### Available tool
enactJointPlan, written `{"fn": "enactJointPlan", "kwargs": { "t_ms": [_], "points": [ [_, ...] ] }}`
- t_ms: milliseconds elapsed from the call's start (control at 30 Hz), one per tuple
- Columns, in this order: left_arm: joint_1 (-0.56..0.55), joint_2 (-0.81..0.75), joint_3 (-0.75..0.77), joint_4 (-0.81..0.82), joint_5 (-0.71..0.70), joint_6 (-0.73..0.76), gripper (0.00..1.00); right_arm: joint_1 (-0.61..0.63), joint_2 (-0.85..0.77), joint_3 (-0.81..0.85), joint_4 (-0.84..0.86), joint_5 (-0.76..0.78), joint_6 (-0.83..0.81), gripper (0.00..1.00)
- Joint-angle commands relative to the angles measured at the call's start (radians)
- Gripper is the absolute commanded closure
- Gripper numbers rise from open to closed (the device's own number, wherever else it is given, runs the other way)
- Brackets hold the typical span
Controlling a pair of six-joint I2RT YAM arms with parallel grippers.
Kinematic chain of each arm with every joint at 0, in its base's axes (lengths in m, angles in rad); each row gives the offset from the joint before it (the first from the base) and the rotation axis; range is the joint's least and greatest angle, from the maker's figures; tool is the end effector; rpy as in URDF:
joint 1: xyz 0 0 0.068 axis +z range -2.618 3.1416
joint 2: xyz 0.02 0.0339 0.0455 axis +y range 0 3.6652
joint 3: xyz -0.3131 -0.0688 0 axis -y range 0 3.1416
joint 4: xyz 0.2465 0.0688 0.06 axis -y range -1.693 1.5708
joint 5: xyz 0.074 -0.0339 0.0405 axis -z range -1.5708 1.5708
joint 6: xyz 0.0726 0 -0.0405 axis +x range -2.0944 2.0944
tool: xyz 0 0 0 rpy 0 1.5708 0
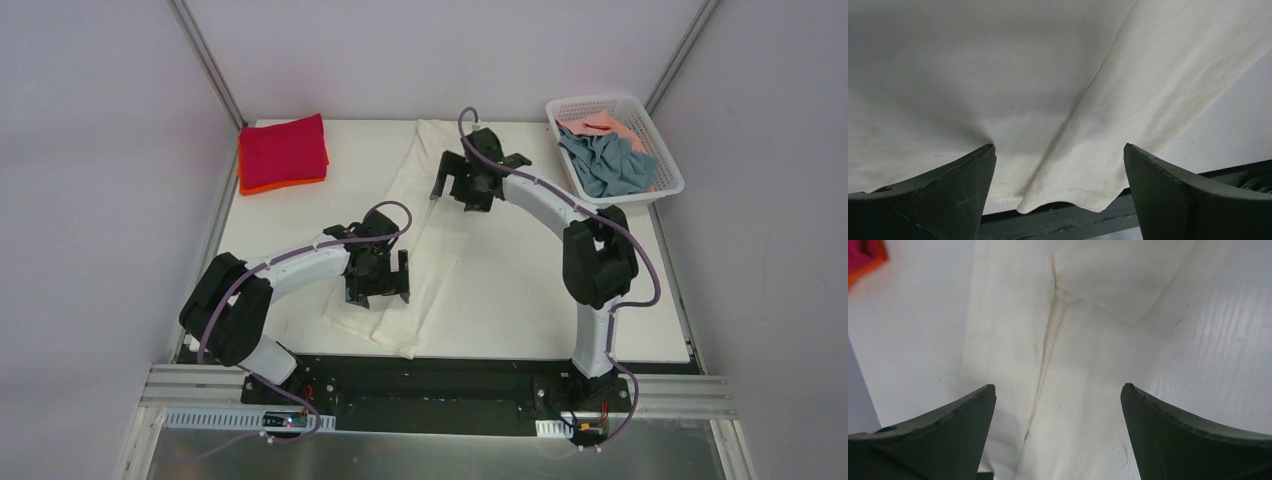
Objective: Fold and stack the t-shirts
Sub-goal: Rotate the tshirt 90 degrees
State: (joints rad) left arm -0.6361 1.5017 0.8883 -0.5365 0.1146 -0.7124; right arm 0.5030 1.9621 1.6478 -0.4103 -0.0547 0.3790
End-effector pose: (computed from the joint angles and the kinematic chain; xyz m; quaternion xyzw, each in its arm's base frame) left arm 0.2317 -0.1814 0.1996 -0.0253 0.9761 -0.1740 0.1280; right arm 0.4380 0.2455 0.2867 -0.0677 0.9090 0.1977 0.3605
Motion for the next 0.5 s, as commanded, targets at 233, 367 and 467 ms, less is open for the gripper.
{"fn": "enactJointPlan", "kwargs": {
  "t_ms": [233, 367, 467],
  "points": [
    [-0.119, 0.056, -0.05, 0.135, 0.138, -0.026, 0.01, 0.028, 0.202, 0.101, -0.14, 0.005, 0.099, 0.01],
    [-0.165, 0.106, -0.046, 0.213, 0.202, -0.075, 0.01, 0.0, 0.287, 0.179, -0.166, 0.009, 0.098, 0.01],
    [-0.199, 0.159, -0.001, 0.27, 0.209, -0.117, 0.01, -0.025, 0.356, 0.272, -0.176, -0.003, 0.077, 0.01]
  ]
}}
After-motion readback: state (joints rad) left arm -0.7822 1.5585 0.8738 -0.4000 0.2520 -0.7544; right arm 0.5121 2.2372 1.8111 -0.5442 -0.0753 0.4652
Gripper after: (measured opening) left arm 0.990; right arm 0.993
